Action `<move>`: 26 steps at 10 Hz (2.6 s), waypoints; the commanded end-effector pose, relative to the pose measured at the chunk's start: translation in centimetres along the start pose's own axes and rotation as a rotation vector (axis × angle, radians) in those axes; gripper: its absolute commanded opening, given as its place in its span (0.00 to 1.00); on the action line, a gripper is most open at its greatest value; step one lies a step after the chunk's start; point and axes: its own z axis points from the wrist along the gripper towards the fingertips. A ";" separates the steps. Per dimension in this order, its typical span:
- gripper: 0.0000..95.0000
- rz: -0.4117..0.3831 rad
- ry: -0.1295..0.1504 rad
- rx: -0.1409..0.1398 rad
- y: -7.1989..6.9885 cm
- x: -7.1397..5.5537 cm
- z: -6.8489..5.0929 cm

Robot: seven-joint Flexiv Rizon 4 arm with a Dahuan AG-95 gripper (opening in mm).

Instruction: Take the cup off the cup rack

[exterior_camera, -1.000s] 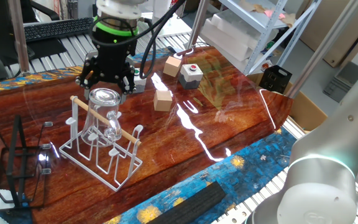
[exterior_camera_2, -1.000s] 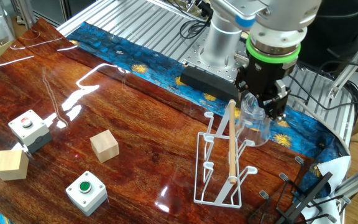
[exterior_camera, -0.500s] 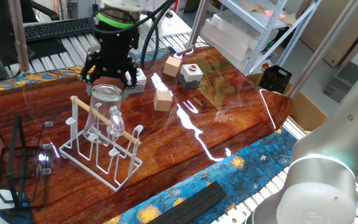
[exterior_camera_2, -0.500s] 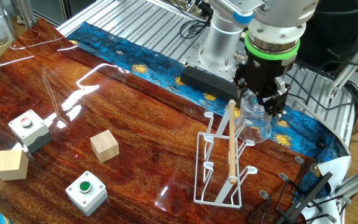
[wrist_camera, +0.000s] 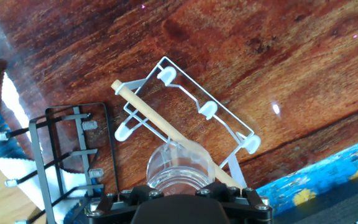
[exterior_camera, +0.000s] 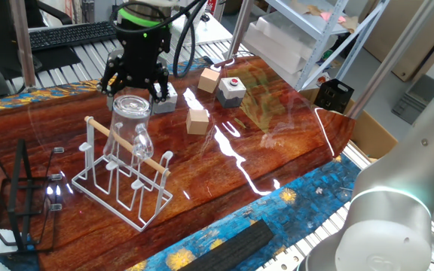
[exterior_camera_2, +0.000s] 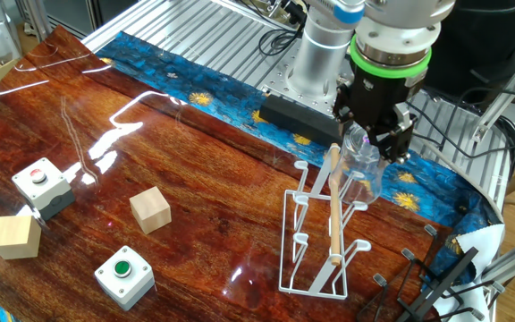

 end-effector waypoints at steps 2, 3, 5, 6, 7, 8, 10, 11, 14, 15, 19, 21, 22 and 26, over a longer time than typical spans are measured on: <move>0.00 -0.087 -0.029 0.029 -0.2 -0.5 -0.7; 0.00 -0.126 -0.043 0.047 -0.6 -1.1 -0.8; 0.00 -0.162 -0.041 0.046 -2.0 -2.7 -1.1; 0.00 -0.178 -0.041 0.048 -2.6 -3.4 -1.2; 0.00 -0.196 -0.043 0.054 -3.3 -4.1 -1.2; 0.00 -0.223 -0.048 0.055 -4.1 -4.9 -1.3; 0.00 -0.261 -0.063 0.060 -5.3 -6.1 -1.2; 0.00 -0.296 -0.075 0.081 -6.2 -6.9 -1.0; 0.00 -0.339 -0.077 0.078 -7.6 -8.2 -0.7; 0.00 -0.364 -0.077 0.096 -7.9 -9.0 -0.8; 0.00 -0.416 -0.073 0.094 -9.0 -11.6 -0.7; 0.00 -0.438 -0.076 0.094 -9.6 -12.8 -0.3; 0.00 -0.439 -0.076 0.094 -9.7 -12.9 -0.2; 0.00 -0.469 -0.077 0.092 -11.0 -15.2 2.0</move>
